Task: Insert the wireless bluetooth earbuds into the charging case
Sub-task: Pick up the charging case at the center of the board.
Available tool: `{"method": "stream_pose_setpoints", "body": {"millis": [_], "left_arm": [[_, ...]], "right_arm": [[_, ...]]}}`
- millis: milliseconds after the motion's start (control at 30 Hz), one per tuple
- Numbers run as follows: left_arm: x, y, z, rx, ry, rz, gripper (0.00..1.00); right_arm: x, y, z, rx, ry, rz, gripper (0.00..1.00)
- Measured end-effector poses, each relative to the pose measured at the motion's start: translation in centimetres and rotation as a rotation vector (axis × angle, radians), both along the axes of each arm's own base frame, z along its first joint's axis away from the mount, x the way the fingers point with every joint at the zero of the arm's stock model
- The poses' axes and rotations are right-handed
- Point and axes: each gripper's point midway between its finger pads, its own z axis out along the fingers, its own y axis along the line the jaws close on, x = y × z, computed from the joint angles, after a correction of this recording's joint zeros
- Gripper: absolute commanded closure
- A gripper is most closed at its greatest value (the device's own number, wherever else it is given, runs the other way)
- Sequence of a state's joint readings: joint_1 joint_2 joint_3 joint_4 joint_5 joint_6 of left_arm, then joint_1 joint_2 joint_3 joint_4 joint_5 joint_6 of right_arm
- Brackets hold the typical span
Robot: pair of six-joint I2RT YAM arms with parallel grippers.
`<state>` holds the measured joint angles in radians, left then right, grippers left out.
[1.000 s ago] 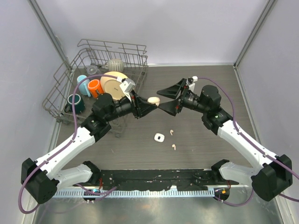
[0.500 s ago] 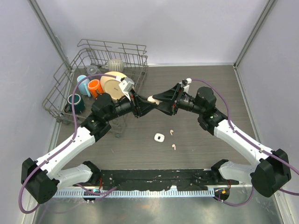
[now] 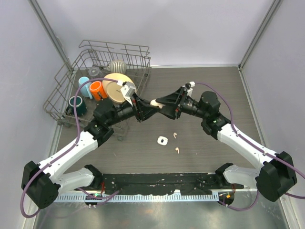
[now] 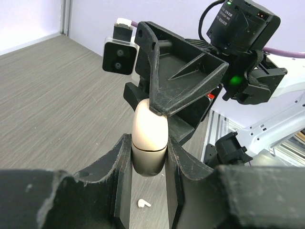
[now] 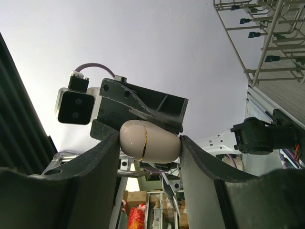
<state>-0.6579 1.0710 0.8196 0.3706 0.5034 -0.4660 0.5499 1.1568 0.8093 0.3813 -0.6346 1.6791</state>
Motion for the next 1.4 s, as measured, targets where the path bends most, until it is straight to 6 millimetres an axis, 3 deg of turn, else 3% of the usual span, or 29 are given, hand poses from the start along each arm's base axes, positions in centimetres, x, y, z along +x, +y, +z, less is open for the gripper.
{"method": "stream_pose_setpoints", "body": {"millis": [533,867,1400], "left_arm": [[-0.2,0.1,0.2,-0.024,-0.035,-0.004,0.81],[-0.5,0.3,0.3,-0.044,-0.059,-0.005,0.55],[-0.7,0.4,1.1,-0.091,-0.117,-0.006,0.53]], "right_arm": [[-0.2,0.1,0.1,0.015,-0.003,0.007,0.99],[-0.3,0.1,0.2,0.026,0.006,0.009,0.99],[-0.2,0.2,0.1,0.052,0.035,0.011,0.99]]}}
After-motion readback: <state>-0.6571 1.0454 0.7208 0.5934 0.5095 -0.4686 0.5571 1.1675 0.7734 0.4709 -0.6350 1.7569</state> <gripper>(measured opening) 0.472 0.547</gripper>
